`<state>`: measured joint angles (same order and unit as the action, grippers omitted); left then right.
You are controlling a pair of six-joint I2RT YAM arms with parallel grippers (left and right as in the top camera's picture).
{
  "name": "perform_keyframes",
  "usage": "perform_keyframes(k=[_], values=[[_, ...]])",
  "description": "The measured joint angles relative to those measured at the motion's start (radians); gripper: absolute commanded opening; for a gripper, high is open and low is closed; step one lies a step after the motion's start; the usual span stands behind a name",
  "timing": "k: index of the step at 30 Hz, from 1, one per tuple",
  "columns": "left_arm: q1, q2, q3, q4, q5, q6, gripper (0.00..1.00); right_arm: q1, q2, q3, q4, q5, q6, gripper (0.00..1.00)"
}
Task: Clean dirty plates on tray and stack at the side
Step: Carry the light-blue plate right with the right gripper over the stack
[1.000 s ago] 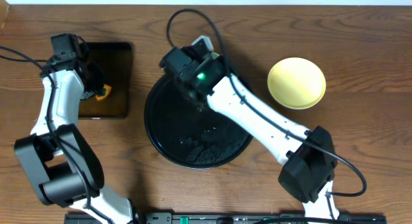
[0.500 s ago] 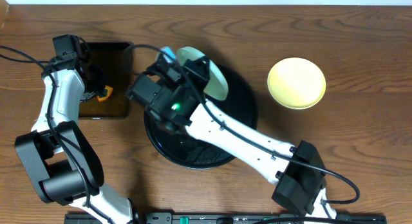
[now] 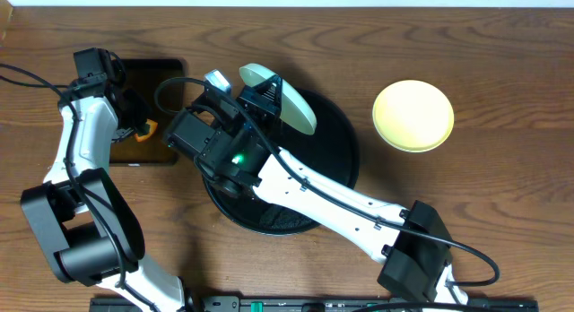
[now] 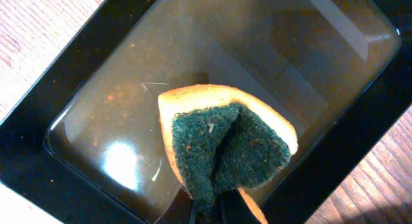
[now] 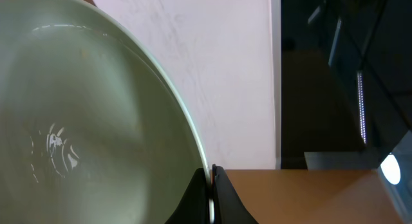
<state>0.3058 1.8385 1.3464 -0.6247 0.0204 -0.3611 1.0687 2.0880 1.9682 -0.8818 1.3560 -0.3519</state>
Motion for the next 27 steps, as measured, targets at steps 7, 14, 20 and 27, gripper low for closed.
perform_keyframes(k=[7,14,20,27], values=[[0.0,0.0,0.0,0.0,0.0,0.0,0.08,-0.029,0.0,0.001,-0.121,-0.088,0.127,0.01],[0.0,0.0,0.0,-0.002,0.0,0.0,0.08,-0.104,-0.002,0.001,-0.246,-0.443,0.351,0.01],[0.0,0.0,0.0,-0.003,0.0,0.0,0.07,-0.317,-0.055,0.001,-0.248,-0.876,0.439,0.01],[0.0,0.0,0.0,-0.007,0.0,0.0,0.07,-0.5,-0.23,0.002,-0.252,-1.043,0.362,0.01]])
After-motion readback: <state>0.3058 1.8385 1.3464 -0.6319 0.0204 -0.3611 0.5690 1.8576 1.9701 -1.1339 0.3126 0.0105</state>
